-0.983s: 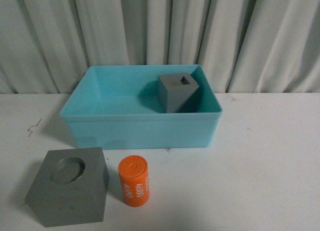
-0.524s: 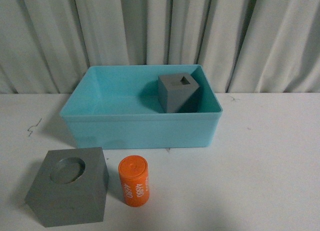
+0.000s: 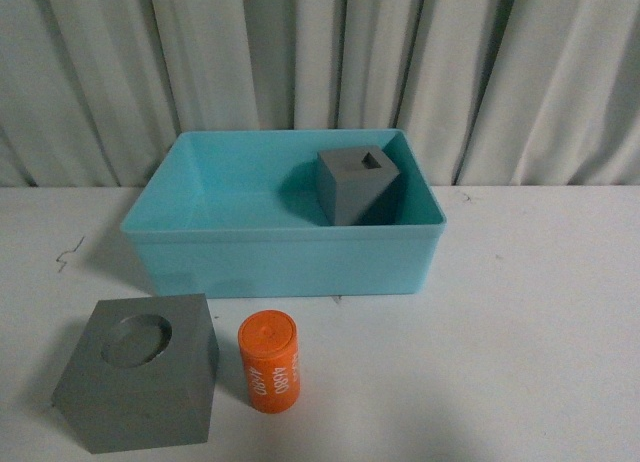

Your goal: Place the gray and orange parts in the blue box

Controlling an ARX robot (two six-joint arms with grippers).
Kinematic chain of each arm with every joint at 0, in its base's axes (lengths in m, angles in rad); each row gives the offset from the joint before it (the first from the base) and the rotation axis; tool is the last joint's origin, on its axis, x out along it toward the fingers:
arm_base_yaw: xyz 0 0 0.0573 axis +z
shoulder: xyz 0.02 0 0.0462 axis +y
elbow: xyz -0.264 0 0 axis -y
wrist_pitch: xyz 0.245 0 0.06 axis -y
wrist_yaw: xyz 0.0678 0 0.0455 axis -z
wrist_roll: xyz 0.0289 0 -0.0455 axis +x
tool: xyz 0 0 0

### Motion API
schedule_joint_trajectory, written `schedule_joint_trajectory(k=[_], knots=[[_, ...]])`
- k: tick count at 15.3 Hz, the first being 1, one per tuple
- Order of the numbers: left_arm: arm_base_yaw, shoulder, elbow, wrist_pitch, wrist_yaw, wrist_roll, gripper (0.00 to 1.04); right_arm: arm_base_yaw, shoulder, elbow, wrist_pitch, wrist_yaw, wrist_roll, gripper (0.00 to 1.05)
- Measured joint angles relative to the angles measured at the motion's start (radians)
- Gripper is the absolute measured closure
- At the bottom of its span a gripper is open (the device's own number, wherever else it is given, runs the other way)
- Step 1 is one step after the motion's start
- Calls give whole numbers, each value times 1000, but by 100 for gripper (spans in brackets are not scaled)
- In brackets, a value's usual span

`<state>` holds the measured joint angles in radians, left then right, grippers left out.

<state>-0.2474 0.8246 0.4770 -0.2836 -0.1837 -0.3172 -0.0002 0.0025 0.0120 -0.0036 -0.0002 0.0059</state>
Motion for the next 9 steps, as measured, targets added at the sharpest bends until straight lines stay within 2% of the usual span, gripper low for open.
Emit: schedule_joint_trajectory(k=[3, 5, 9], knots=[[-89, 324, 164, 130, -92, -29, 7, 0, 0, 0, 0, 0, 0, 6], [-119, 474, 222, 153, -121, -49, 7, 0, 0, 0, 0, 0, 0, 6], [-102, 667, 232, 200, -168, -49, 7, 0, 0, 0, 0, 0, 0, 6]])
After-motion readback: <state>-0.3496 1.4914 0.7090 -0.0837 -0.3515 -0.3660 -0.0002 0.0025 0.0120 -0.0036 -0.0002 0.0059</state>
